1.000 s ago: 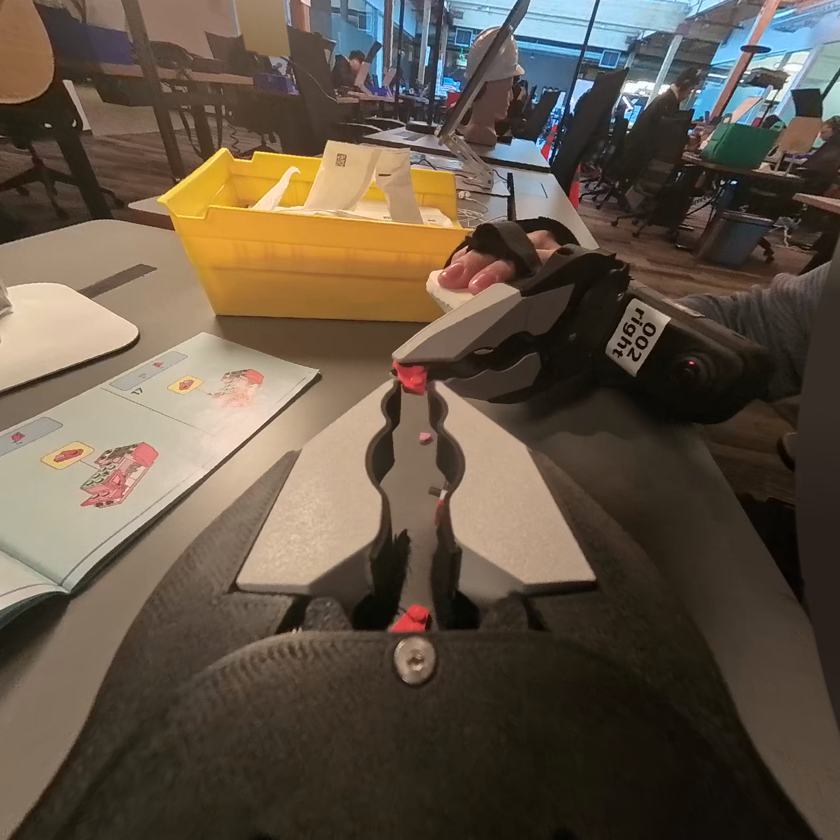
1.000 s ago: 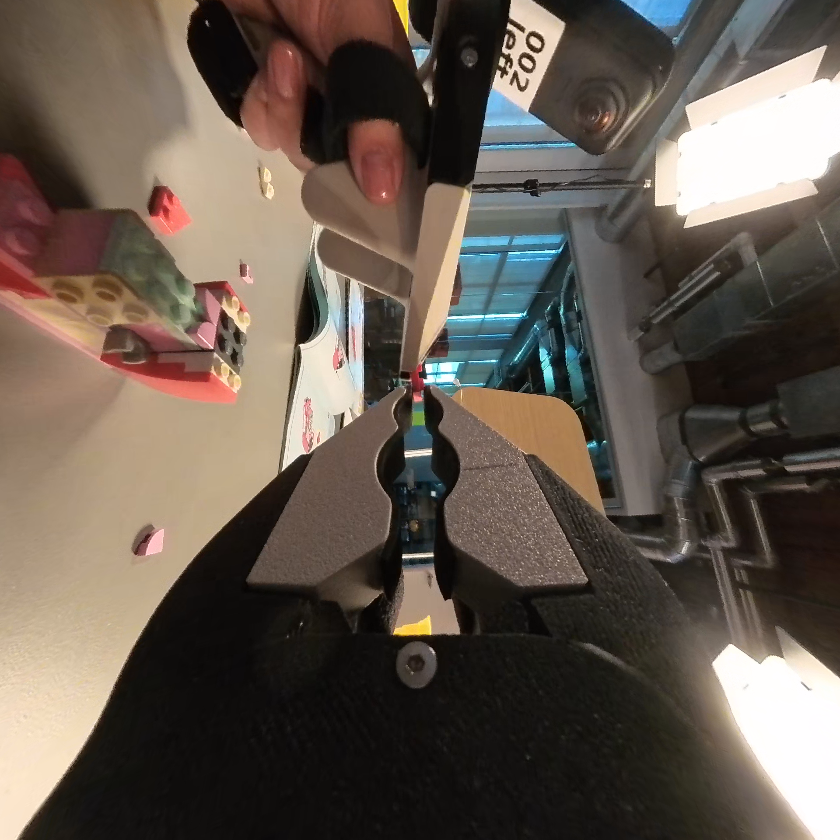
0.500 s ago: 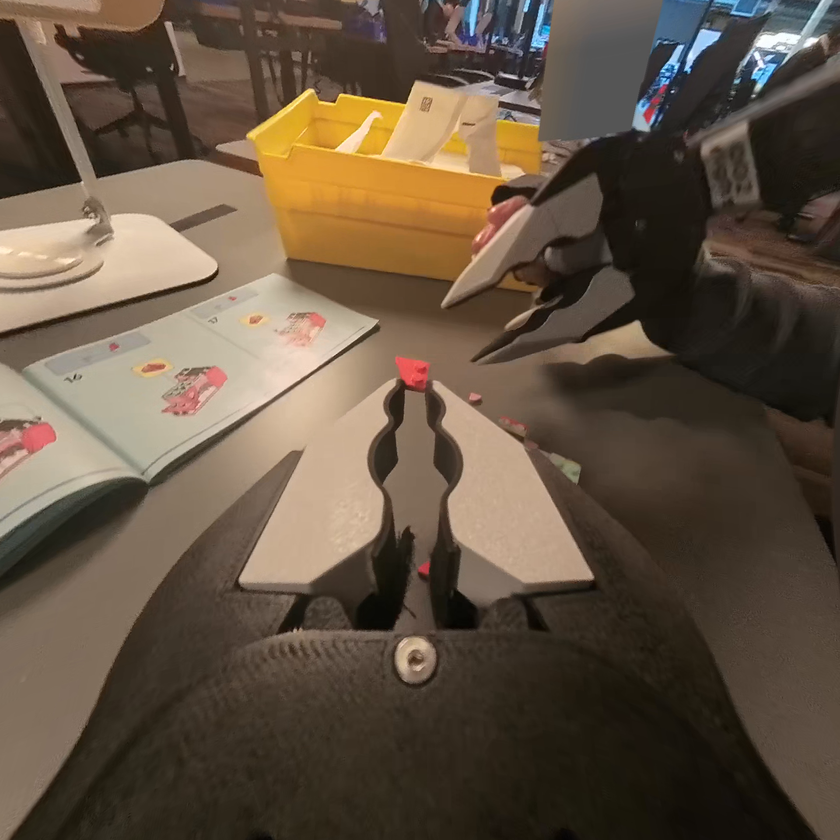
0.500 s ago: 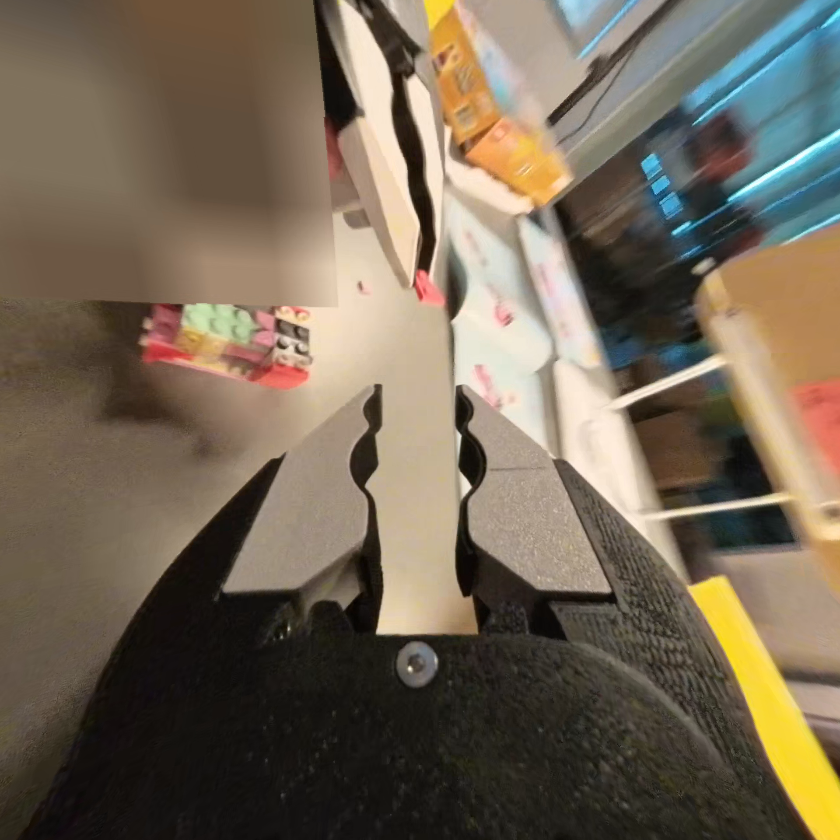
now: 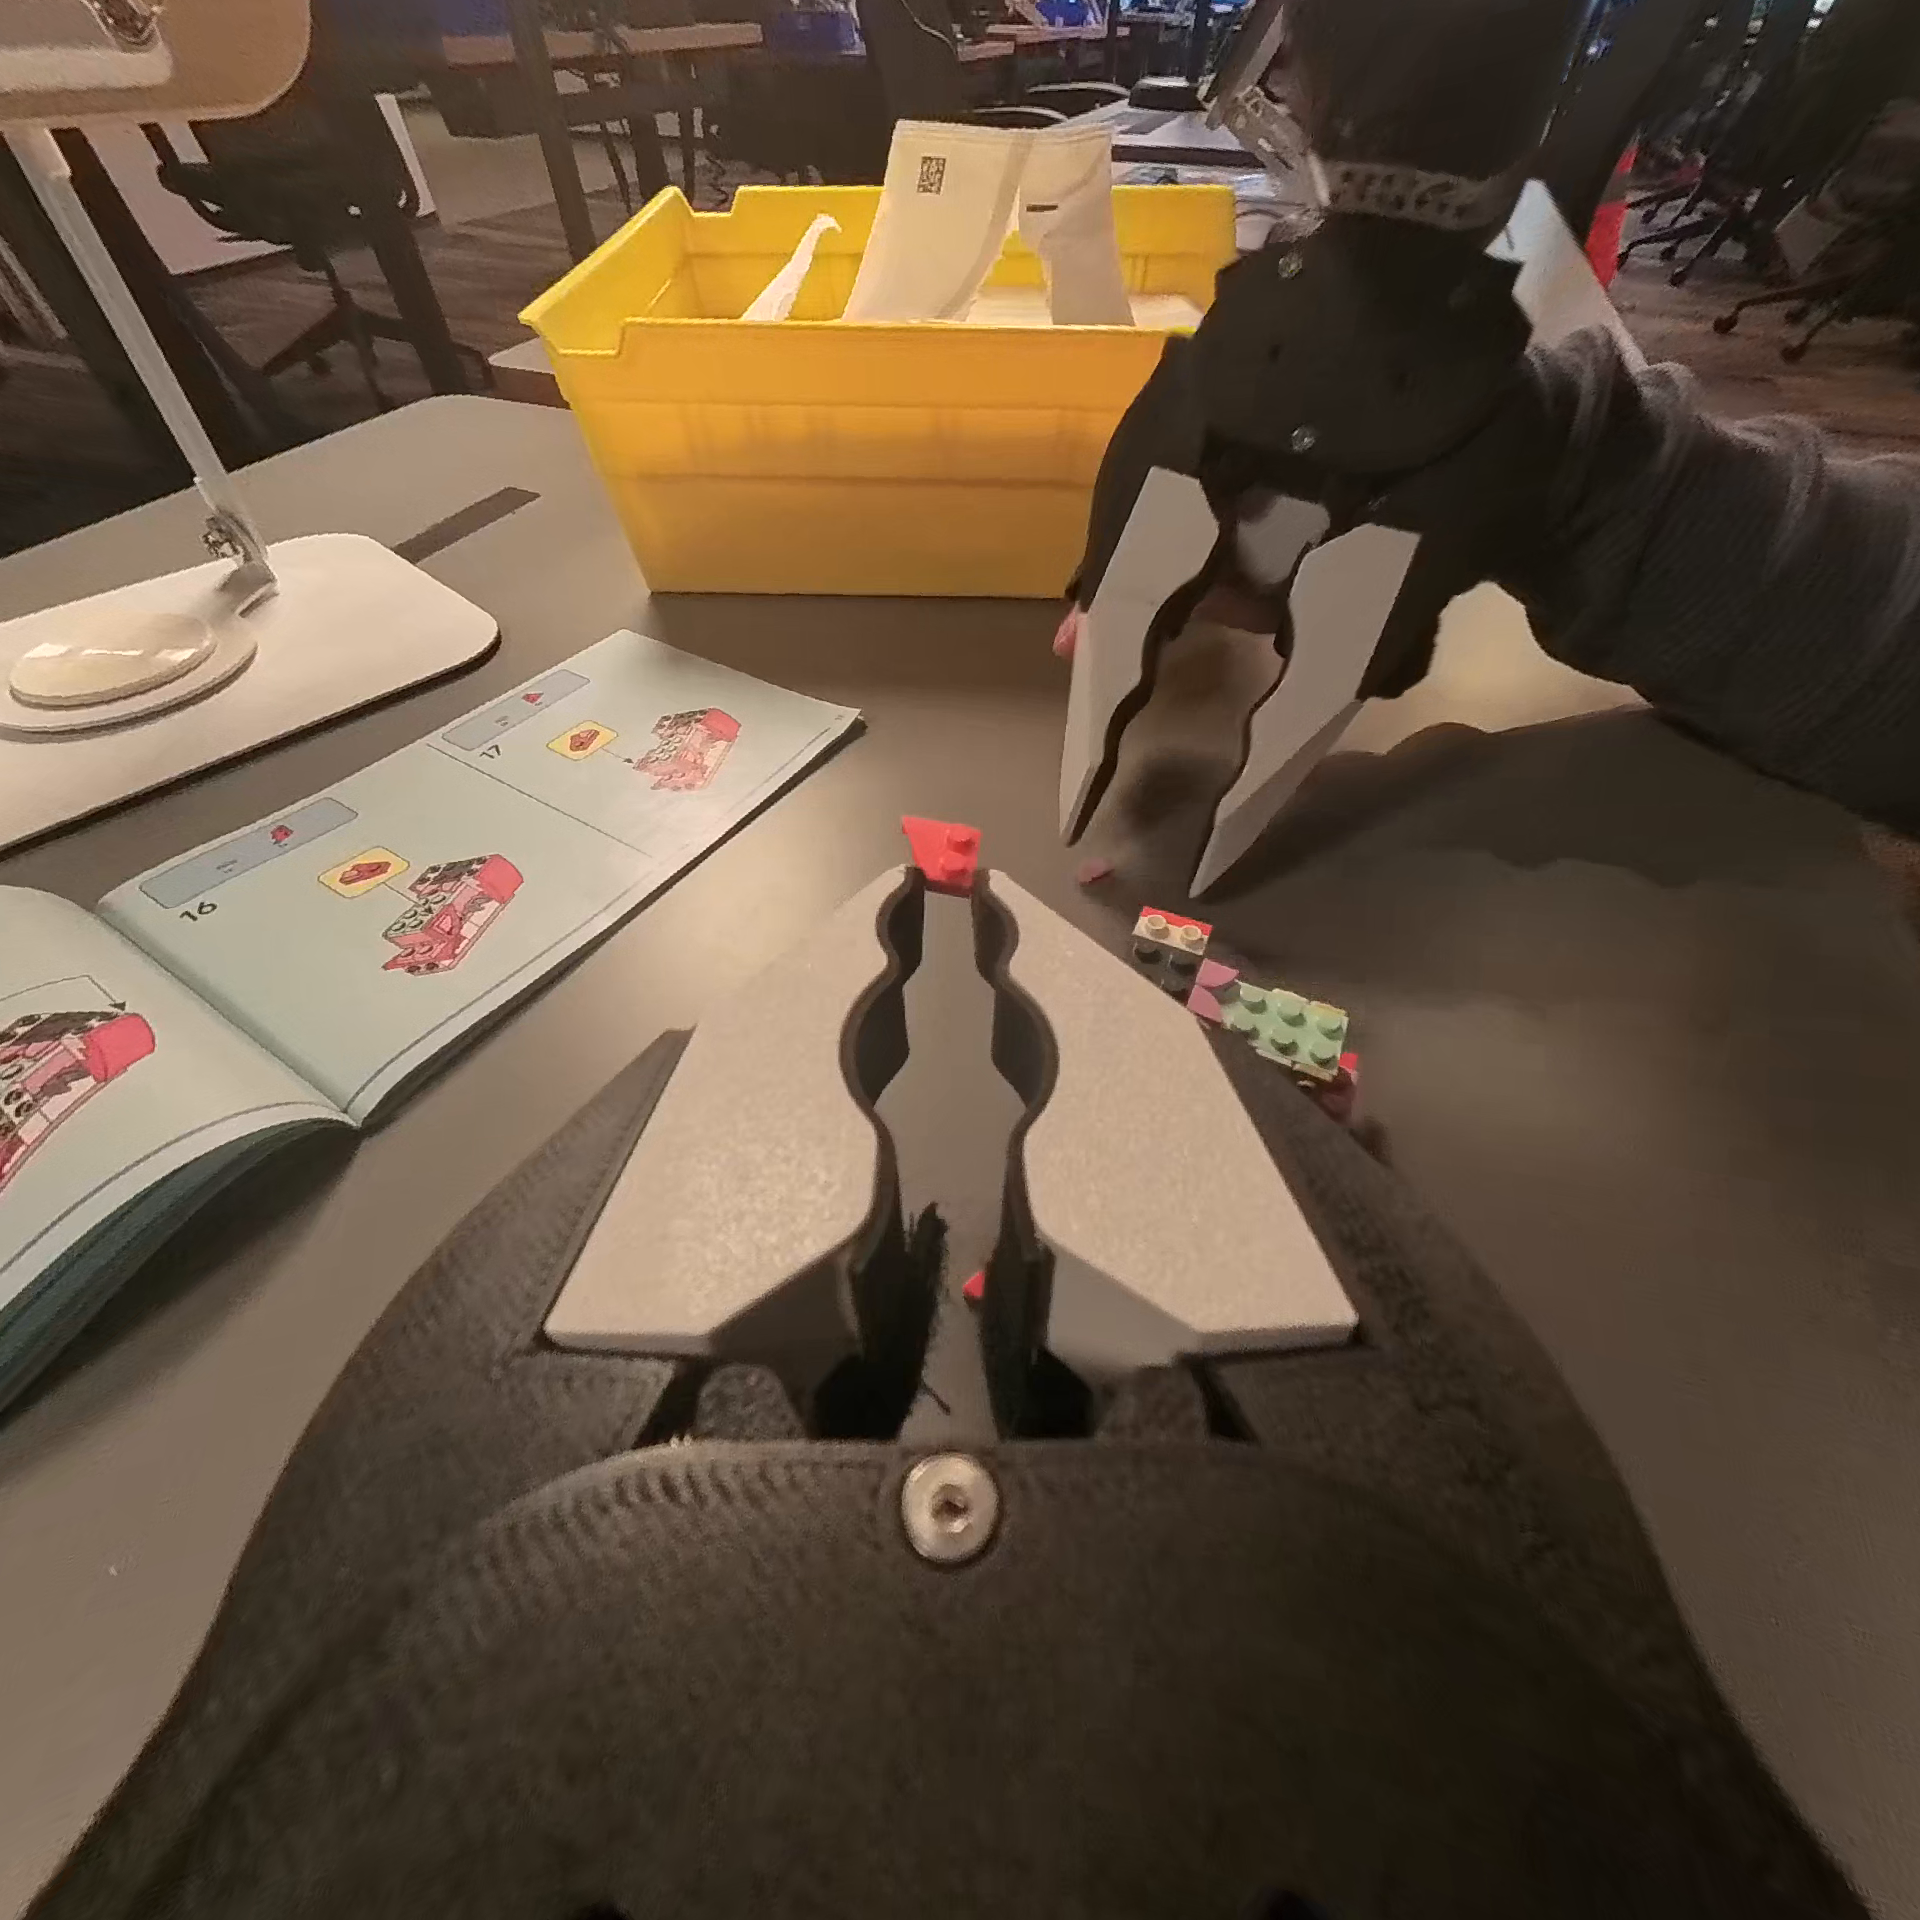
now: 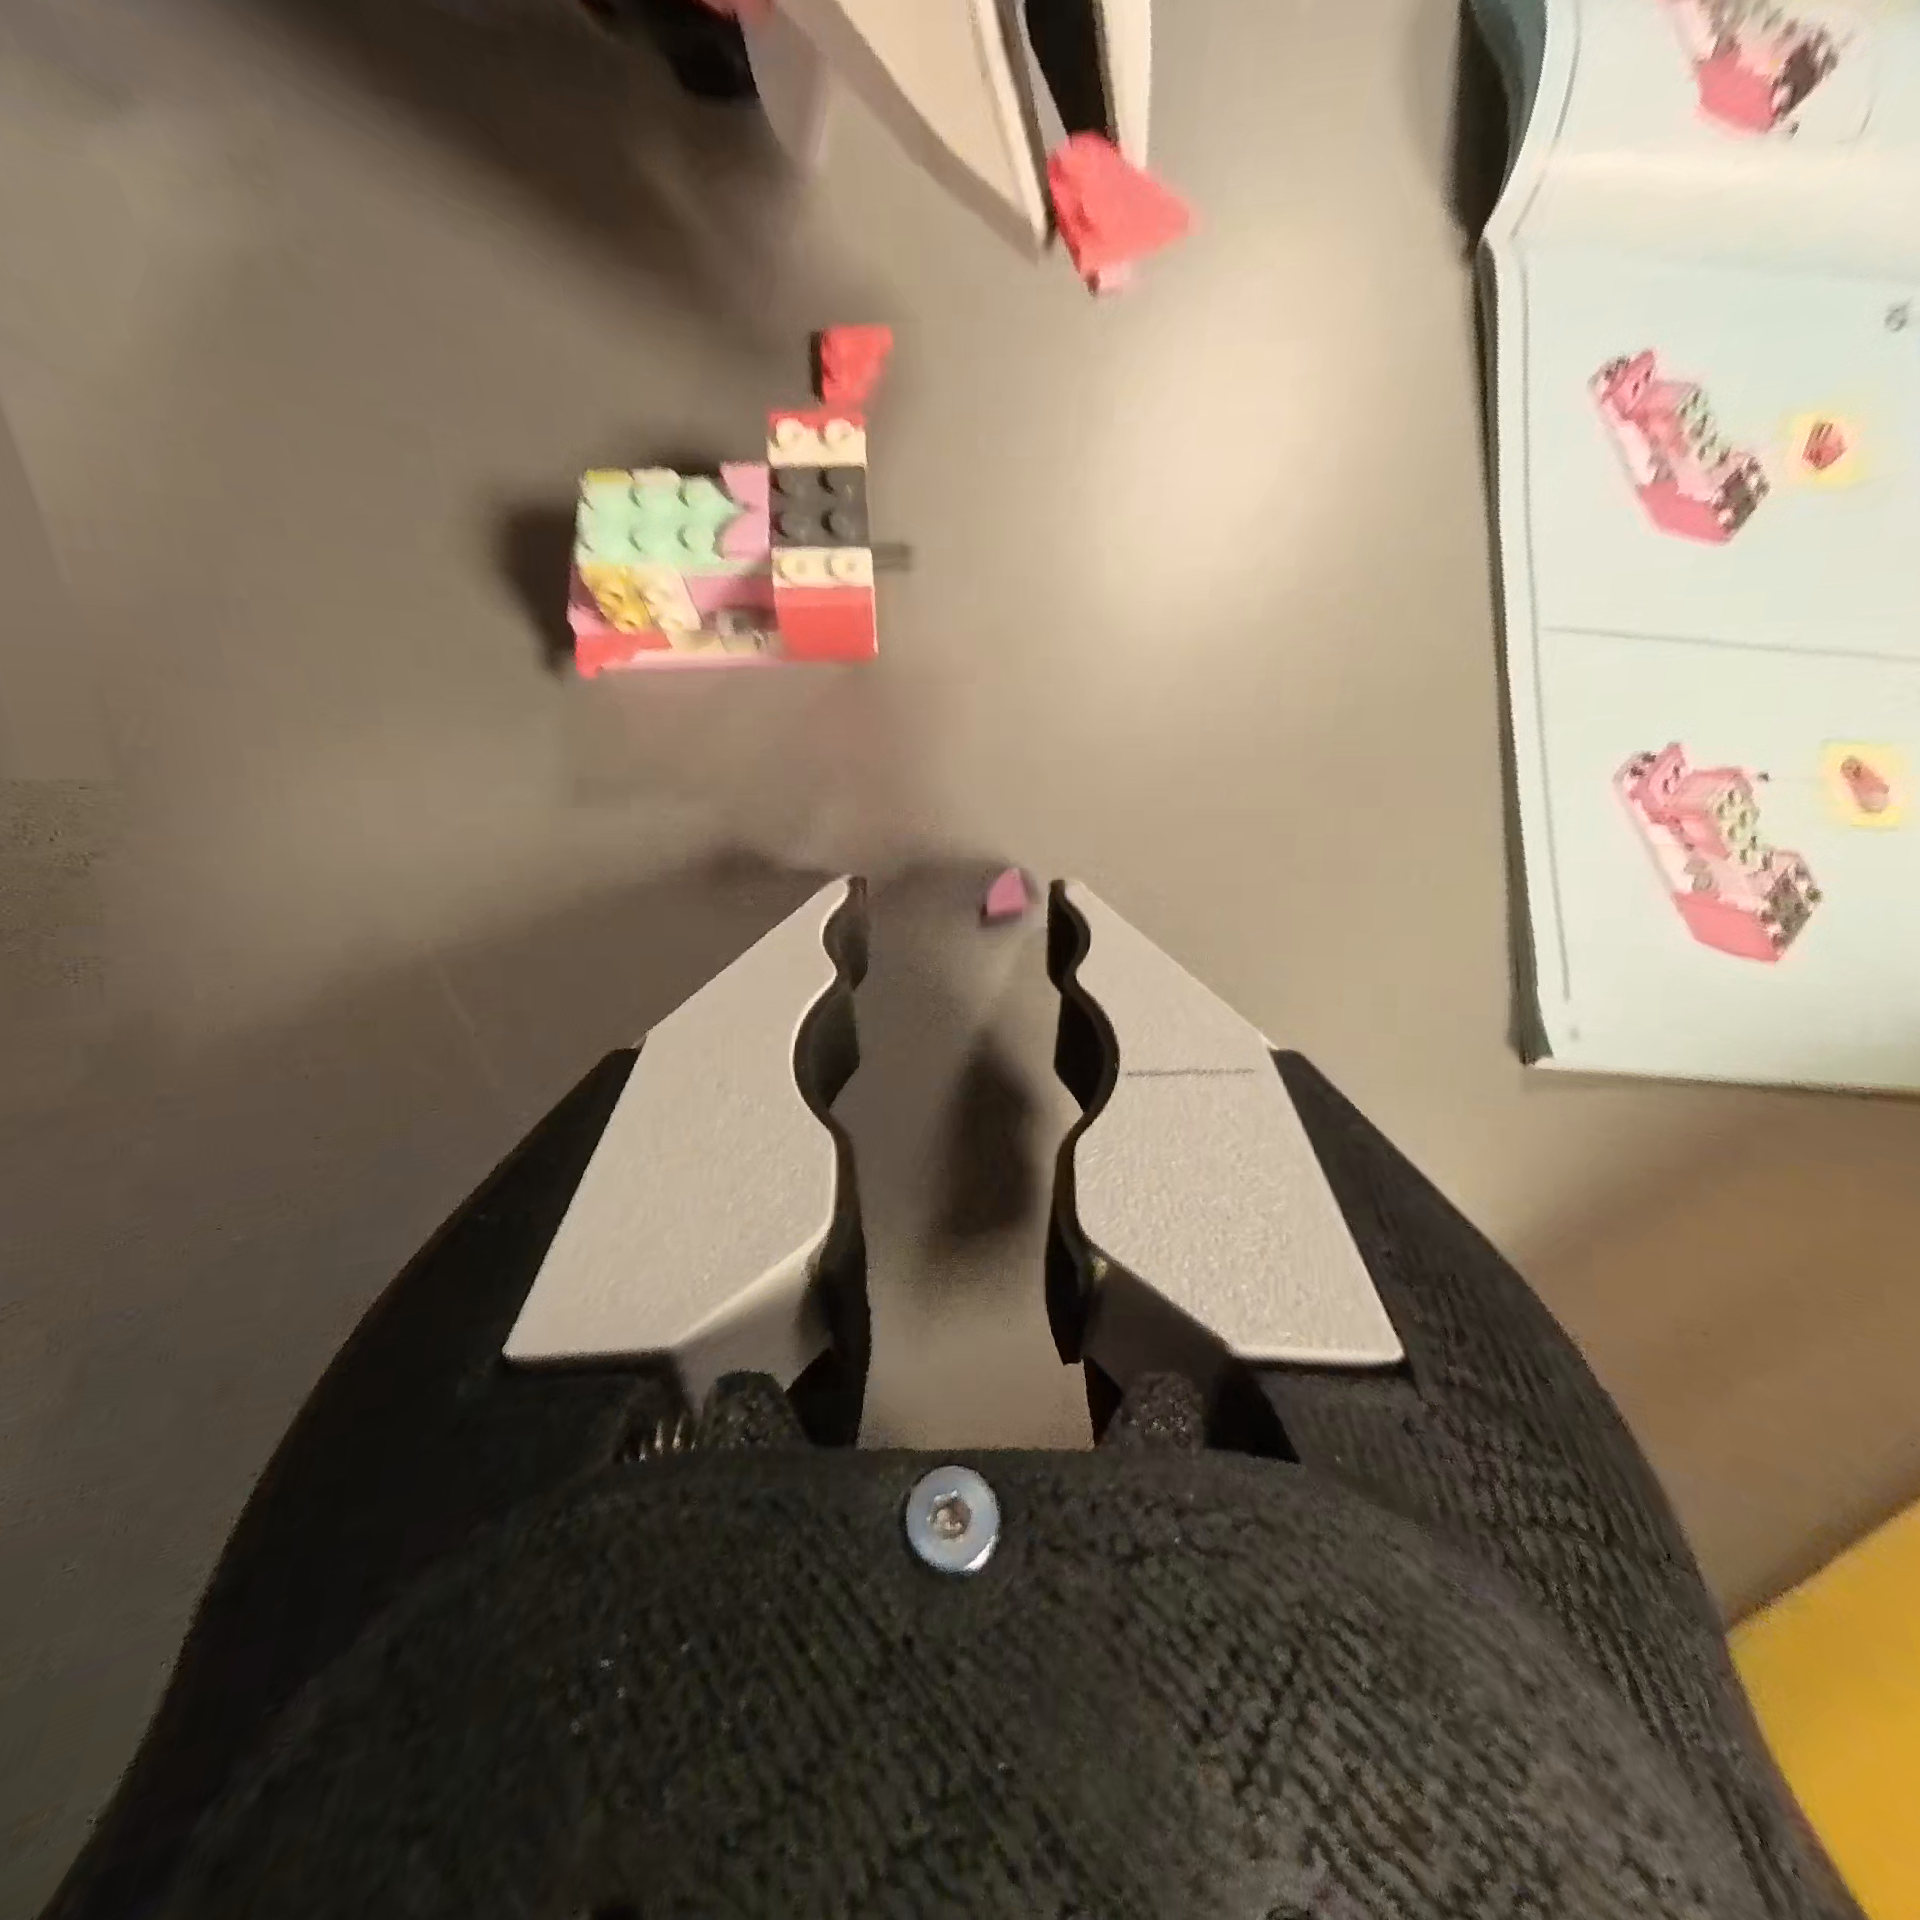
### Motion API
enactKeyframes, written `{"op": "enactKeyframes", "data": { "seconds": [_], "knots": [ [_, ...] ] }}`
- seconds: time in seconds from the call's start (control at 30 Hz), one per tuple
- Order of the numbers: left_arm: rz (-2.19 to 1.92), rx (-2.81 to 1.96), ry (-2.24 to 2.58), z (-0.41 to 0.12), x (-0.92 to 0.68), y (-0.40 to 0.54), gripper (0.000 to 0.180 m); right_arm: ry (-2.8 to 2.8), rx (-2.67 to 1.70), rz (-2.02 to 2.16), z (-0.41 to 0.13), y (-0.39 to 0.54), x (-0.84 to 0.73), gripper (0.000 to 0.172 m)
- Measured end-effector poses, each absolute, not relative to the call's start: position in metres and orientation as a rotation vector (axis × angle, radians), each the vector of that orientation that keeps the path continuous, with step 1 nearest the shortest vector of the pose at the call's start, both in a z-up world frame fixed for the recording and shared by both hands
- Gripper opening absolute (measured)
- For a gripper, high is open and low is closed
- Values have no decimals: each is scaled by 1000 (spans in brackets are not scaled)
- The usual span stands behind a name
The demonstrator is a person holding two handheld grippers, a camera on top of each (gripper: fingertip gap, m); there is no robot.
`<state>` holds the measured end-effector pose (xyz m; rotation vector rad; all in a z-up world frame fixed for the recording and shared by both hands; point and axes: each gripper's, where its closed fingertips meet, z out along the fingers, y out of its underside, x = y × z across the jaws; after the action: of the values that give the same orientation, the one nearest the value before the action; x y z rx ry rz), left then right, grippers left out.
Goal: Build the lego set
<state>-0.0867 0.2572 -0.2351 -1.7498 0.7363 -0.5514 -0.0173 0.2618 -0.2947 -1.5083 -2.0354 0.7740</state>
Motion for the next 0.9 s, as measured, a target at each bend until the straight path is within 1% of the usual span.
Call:
{"op": "enactKeyframes", "data": {
  "seconds": [0.47,0.9],
  "knots": [
    [-542,-1753,758,-237,-85,257,8,-2084,-1574,886,-297,247,-14,31],
    [-544,-1758,760,-238,-86,257,8,-2034,-1513,853,-290,255,-18,29]
  ]
}}
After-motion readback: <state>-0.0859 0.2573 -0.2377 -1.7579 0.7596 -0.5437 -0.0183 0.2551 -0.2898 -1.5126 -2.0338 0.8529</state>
